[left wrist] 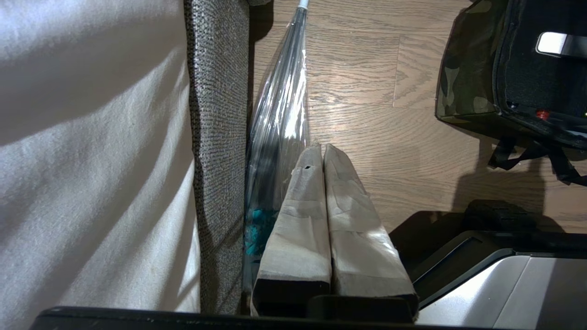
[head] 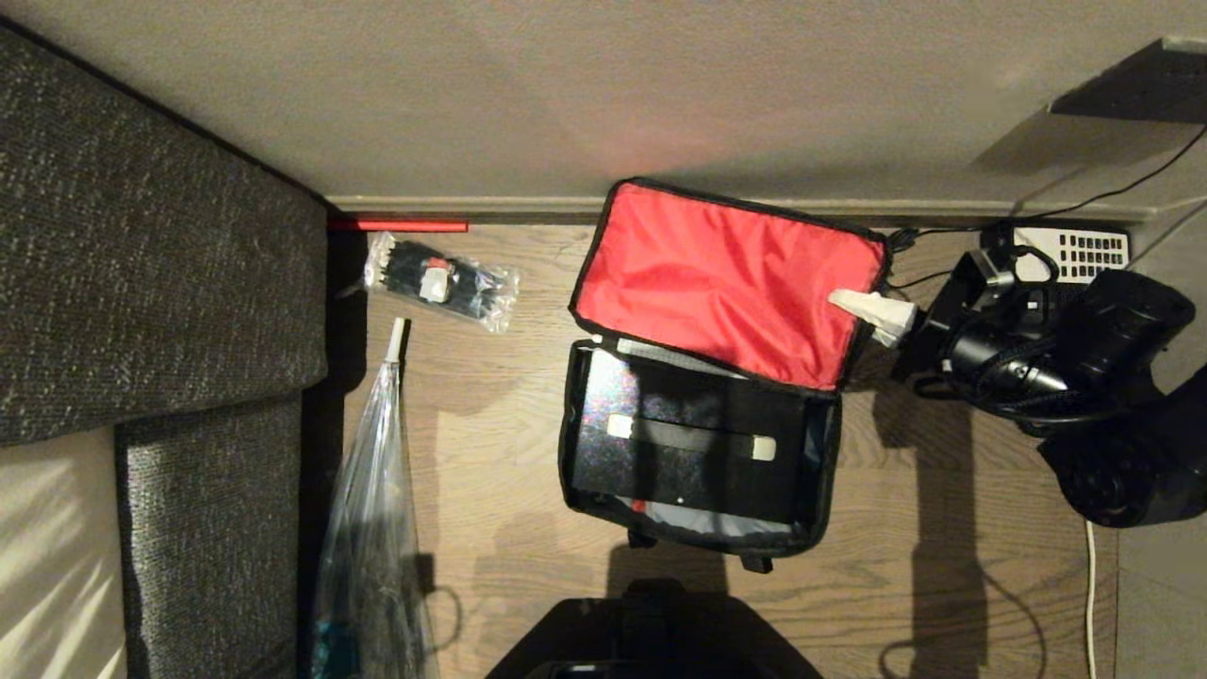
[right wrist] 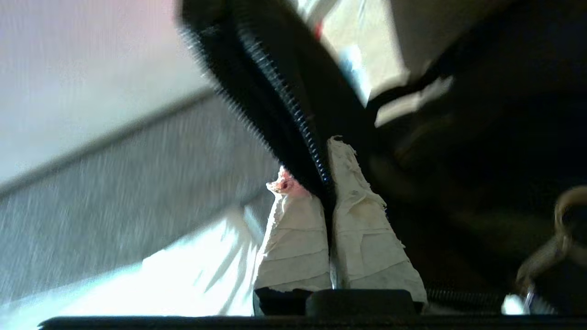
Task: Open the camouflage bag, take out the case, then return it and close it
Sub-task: Close the top of the storage box
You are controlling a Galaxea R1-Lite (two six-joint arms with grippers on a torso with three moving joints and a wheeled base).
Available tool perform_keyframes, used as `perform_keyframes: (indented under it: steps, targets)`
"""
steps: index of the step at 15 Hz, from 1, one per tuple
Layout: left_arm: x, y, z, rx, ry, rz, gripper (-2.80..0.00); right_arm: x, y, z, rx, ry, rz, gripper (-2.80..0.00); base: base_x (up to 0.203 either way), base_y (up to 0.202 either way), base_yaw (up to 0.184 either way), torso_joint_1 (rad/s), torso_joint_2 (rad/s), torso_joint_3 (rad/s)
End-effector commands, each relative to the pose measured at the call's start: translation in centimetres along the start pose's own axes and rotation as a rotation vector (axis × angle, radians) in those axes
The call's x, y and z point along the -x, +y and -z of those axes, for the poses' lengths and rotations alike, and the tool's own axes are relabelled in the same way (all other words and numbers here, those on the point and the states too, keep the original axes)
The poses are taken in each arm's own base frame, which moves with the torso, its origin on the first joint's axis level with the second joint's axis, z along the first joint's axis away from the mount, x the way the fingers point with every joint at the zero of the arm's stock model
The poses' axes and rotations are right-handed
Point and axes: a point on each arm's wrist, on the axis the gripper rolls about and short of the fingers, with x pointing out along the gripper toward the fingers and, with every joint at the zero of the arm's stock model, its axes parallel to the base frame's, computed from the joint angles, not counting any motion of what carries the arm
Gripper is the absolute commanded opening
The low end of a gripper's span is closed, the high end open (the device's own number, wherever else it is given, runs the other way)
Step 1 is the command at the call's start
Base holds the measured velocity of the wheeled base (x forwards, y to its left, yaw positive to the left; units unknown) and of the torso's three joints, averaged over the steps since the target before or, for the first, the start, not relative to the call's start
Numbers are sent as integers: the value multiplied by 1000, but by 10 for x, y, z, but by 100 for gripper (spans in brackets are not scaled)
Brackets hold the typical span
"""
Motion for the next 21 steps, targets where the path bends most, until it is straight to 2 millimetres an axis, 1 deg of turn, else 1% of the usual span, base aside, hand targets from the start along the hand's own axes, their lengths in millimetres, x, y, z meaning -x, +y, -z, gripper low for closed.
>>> perform_keyframes:
  steps: [1,3,6,7,8,9,10,11,13,15,17,18,21]
  targets:
    - [0,0,0,0,0,0,-280,5,-5,3,-17,31,3,-280,0,0,0,0,0,0]
    - [0,0,0,0,0,0,-280,10,-5,-2,-8,66,-12,-280,0,0,0,0,0,0]
    - [0,0,0,0,0,0,-280,12,-3,-3,-4,80,-19,-280,0,0,0,0,0,0]
    - [0,0,0,0,0,0,-280,17,1,-6,6,136,-47,-280,0,0,0,0,0,0]
    - [0,0,0,0,0,0,-280,21,6,-12,15,146,-60,-280,0,0,0,0,0,0]
    - [0,0,0,0,0,0,-280,21,6,-12,15,146,-60,-280,0,0,0,0,0,0]
    - [0,0,0,0,0,0,-280,21,7,-12,8,152,-62,-280,0,0,0,0,0,0]
    - [0,0,0,0,0,0,-280,23,16,-12,-34,179,-76,-280,0,0,0,0,0,0]
    - [0,0,0,0,0,0,-280,27,22,-8,-96,229,-84,-280,0,0,0,0,0,0]
    - [0,0,0,0,0,0,-280,30,22,-2,-122,258,-81,-280,0,0,0,0,0,0]
    - [0,0,0,0,0,0,-280,31,22,-1,-123,266,-82,-280,0,0,0,0,0,0]
    - [0,0,0,0,0,0,-280,33,19,4,-136,309,-84,-280,0,0,0,0,0,0]
    - [0,0,0,0,0,0,-280,33,19,4,-135,311,-85,-280,0,0,0,0,0,0]
